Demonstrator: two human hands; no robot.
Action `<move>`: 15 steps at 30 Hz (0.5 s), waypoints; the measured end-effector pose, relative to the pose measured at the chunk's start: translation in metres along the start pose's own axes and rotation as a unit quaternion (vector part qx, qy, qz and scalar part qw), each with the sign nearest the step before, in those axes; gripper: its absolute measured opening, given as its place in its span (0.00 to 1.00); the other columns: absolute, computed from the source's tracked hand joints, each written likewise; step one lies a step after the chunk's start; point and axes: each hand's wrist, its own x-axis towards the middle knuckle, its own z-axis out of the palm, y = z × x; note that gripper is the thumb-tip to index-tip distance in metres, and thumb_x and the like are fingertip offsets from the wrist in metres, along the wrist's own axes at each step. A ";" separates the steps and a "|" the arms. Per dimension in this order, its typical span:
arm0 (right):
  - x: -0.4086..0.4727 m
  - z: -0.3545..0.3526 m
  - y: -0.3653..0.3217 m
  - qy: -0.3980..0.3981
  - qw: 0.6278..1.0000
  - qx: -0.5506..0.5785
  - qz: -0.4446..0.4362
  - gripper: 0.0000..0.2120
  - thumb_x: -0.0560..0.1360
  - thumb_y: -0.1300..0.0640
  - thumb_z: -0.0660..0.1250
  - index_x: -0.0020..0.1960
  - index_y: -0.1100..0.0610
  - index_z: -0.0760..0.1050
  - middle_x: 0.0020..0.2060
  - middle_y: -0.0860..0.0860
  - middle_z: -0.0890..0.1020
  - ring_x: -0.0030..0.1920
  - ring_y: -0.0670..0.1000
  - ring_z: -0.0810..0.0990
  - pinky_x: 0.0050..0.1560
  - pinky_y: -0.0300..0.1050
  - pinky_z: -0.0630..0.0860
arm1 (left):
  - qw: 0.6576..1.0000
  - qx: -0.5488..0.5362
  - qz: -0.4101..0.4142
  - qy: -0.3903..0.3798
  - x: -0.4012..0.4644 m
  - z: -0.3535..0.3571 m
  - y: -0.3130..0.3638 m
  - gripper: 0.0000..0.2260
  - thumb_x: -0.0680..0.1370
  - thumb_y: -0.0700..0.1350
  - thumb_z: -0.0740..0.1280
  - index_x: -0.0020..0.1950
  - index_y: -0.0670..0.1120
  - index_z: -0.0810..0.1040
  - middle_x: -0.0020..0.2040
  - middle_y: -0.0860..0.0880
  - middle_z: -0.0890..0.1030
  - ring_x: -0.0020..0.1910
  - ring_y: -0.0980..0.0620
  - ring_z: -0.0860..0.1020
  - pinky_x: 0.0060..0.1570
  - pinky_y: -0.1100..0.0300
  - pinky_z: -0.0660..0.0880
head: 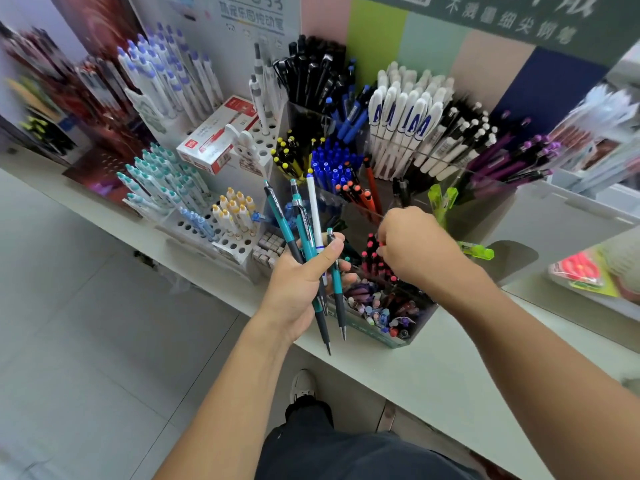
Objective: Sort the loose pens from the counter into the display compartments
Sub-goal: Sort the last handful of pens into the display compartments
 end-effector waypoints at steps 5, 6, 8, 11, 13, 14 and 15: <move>-0.003 0.007 0.001 0.005 0.999 -0.007 0.051 0.19 0.77 0.65 0.66 0.34 0.55 0.60 0.35 0.55 0.71 0.39 0.59 0.74 0.39 0.48 0.70 | 1.000 -0.007 -0.001 -0.004 0.000 0.004 0.000 0.10 0.78 0.40 0.70 0.57 0.38 0.79 0.36 0.46 0.82 0.37 0.50 0.83 0.40 0.56 0.83; -0.004 0.009 0.001 -0.001 0.998 -0.008 0.059 0.19 0.77 0.66 0.66 0.34 0.55 0.59 0.33 0.54 0.70 0.41 0.60 0.76 0.39 0.48 0.70 | 1.000 -0.007 0.000 -0.002 0.001 0.004 0.000 0.09 0.78 0.40 0.70 0.56 0.39 0.79 0.36 0.46 0.83 0.37 0.50 0.84 0.40 0.56 0.83; -0.008 0.013 0.002 -0.007 0.998 0.002 0.056 0.17 0.78 0.65 0.66 0.35 0.56 0.62 0.32 0.52 0.69 0.44 0.62 0.81 0.39 0.47 0.70 | 1.000 0.001 0.001 0.011 0.001 0.004 0.001 0.07 0.79 0.42 0.69 0.54 0.40 0.79 0.36 0.45 0.83 0.35 0.49 0.83 0.37 0.59 0.81; -0.019 0.007 -0.001 0.052 0.990 0.131 0.025 0.08 0.81 0.56 0.66 0.47 0.59 0.79 0.41 0.54 0.83 0.44 0.56 0.82 0.43 0.48 0.76 | 0.999 0.034 0.018 0.031 0.003 -0.002 0.000 0.05 0.79 0.42 0.69 0.52 0.42 0.79 0.37 0.43 0.83 0.35 0.49 0.83 0.34 0.60 0.79; -0.027 -0.001 -0.008 0.062 0.948 0.312 -0.012 0.09 0.80 0.50 0.67 0.51 0.54 0.84 0.38 0.47 0.85 0.37 0.44 0.81 0.40 0.42 0.77 | 0.997 0.061 0.027 0.031 0.002 -0.006 -0.002 0.04 0.78 0.41 0.71 0.51 0.41 0.81 0.38 0.41 0.83 0.37 0.48 0.84 0.34 0.60 0.80; -0.031 -0.004 -0.014 0.039 0.920 0.388 -0.029 0.08 0.79 0.50 0.69 0.50 0.53 0.84 0.35 0.46 0.84 0.32 0.41 0.78 0.36 0.38 0.75 | 0.997 0.072 0.029 0.028 0.002 -0.008 -0.003 0.04 0.78 0.40 0.71 0.51 0.40 0.81 0.38 0.41 0.83 0.37 0.47 0.84 0.35 0.60 0.80; -0.033 -0.005 -0.018 0.019 0.897 0.441 -0.032 0.07 0.78 0.51 0.71 0.50 0.53 0.84 0.33 0.47 0.84 0.29 0.41 0.76 0.32 0.38 0.73 | 0.996 0.078 0.031 0.024 0.001 -0.009 -0.004 0.05 0.77 0.40 0.72 0.51 0.40 0.82 0.39 0.41 0.83 0.37 0.47 0.84 0.35 0.59 0.80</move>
